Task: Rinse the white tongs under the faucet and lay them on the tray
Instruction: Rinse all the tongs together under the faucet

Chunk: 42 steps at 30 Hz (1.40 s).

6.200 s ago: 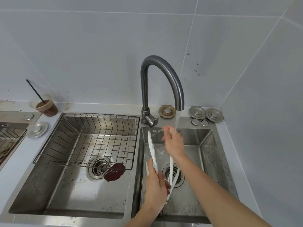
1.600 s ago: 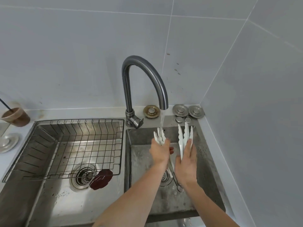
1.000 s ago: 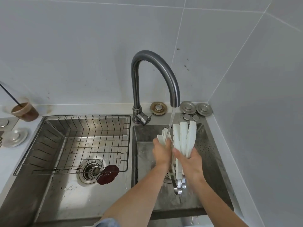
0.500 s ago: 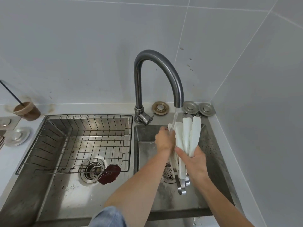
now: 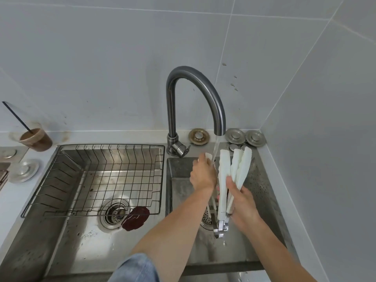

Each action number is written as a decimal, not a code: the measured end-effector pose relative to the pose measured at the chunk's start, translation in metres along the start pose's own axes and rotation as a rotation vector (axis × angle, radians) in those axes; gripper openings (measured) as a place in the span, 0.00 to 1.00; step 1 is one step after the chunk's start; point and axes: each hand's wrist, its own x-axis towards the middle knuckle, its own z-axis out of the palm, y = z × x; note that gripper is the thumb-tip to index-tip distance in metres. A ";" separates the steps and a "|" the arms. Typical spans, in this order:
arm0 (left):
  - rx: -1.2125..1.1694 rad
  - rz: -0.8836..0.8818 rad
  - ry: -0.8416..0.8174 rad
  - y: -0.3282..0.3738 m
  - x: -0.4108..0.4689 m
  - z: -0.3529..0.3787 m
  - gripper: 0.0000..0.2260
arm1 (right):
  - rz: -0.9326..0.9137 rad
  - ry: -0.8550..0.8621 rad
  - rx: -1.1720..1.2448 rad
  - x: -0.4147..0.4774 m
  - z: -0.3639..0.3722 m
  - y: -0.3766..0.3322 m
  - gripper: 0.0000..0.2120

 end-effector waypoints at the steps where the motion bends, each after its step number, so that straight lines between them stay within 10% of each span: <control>1: -0.016 -0.030 -0.015 0.001 0.000 0.001 0.11 | 0.044 -0.030 0.038 0.000 -0.003 -0.002 0.19; 10: -0.655 -0.424 -0.120 0.000 0.002 -0.008 0.36 | 0.012 -0.086 0.237 0.008 -0.011 -0.001 0.19; 15: -1.133 -0.532 -0.520 -0.014 -0.003 -0.019 0.10 | 0.044 -0.198 0.285 0.012 -0.021 0.007 0.16; 26: -0.812 -0.158 -0.180 -0.004 -0.015 -0.008 0.24 | -0.197 0.257 -0.379 0.003 -0.004 0.011 0.37; 33: -0.646 0.175 -0.223 0.018 -0.025 -0.012 0.34 | -0.302 0.395 -0.427 -0.004 -0.008 0.017 0.21; 38: -0.361 0.079 -0.164 0.031 -0.013 -0.016 0.24 | -0.317 0.402 -0.408 0.001 0.001 0.017 0.22; 42: -0.636 0.028 -0.126 0.018 -0.018 -0.024 0.29 | -0.299 0.342 -0.344 0.011 0.005 0.015 0.16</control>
